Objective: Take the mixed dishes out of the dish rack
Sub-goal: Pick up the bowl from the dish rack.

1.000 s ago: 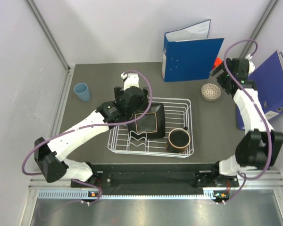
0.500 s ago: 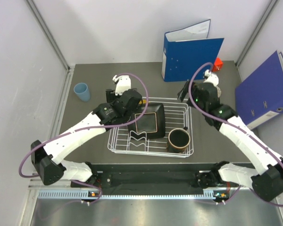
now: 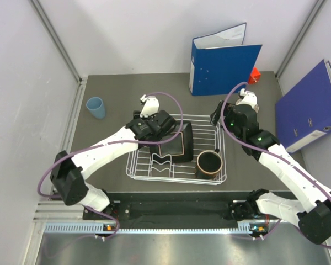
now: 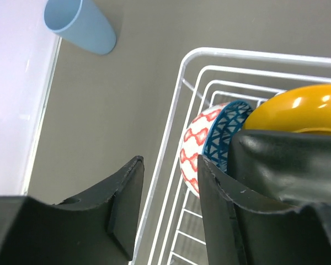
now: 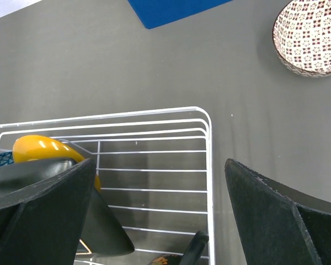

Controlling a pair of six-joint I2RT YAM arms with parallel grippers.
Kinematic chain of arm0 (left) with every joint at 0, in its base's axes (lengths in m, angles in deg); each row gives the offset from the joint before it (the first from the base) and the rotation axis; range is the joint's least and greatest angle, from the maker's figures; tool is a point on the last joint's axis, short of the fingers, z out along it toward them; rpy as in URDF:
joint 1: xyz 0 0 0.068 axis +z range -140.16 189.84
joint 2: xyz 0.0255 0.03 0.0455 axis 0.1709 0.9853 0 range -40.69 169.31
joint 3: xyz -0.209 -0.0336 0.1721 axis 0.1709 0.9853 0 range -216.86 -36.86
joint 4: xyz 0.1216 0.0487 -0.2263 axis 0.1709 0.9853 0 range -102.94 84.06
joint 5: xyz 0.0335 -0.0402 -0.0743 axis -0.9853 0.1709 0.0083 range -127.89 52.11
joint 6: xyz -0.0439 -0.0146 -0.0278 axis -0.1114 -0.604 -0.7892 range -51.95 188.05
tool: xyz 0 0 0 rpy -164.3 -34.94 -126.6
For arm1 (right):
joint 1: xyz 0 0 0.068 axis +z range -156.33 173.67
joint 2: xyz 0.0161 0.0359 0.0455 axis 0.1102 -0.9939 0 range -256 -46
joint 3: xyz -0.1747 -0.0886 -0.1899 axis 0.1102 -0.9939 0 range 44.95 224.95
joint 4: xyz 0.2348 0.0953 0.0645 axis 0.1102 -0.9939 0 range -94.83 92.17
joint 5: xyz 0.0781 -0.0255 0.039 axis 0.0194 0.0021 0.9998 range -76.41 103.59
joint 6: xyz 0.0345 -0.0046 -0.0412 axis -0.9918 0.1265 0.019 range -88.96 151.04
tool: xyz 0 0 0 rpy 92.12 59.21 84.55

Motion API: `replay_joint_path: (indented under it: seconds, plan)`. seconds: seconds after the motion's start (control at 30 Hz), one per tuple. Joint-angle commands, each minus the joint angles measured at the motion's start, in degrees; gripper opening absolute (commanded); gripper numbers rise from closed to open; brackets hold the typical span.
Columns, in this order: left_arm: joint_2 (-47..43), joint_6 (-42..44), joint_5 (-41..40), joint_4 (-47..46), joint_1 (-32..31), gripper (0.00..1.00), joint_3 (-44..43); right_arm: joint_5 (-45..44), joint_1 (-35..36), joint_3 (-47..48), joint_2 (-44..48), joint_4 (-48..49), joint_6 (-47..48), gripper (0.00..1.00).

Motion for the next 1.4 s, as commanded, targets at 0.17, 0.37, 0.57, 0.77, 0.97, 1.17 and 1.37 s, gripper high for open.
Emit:
replay_joint_path:
  seconds: [0.17,0.37,0.57,0.77,0.97,1.17,1.37]
  plan:
    - [6.83,-1.93,-1.72,0.42,0.41,0.5,-0.33,0.2,0.62,-1.72,0.49,3.17,1.06,1.0]
    - [6.92,-0.44,2.23,-4.14,2.52,0.51,3.0,0.9,0.62,-2.33,0.05,3.69,1.14,1.0]
    - [7.35,2.28,4.87,-7.75,4.45,0.51,5.73,1.51,0.62,-2.95,-0.39,4.22,0.97,1.0]
    - [8.5,2.72,6.02,-8.63,4.72,0.33,5.83,1.52,0.62,-3.47,-0.83,4.57,0.79,1.0]
    - [9.03,2.64,6.28,-8.28,4.72,0.04,5.56,1.52,0.62,-3.91,-0.75,4.66,0.88,0.99]
    - [7.98,2.28,5.75,-6.71,4.63,0.0,4.25,1.51,0.53,-4.27,-1.27,5.1,0.88,1.0]
    - [7.27,1.41,6.19,-4.07,4.54,0.0,1.17,-2.6,0.71,-3.22,-2.5,0.99,-0.09,1.0]
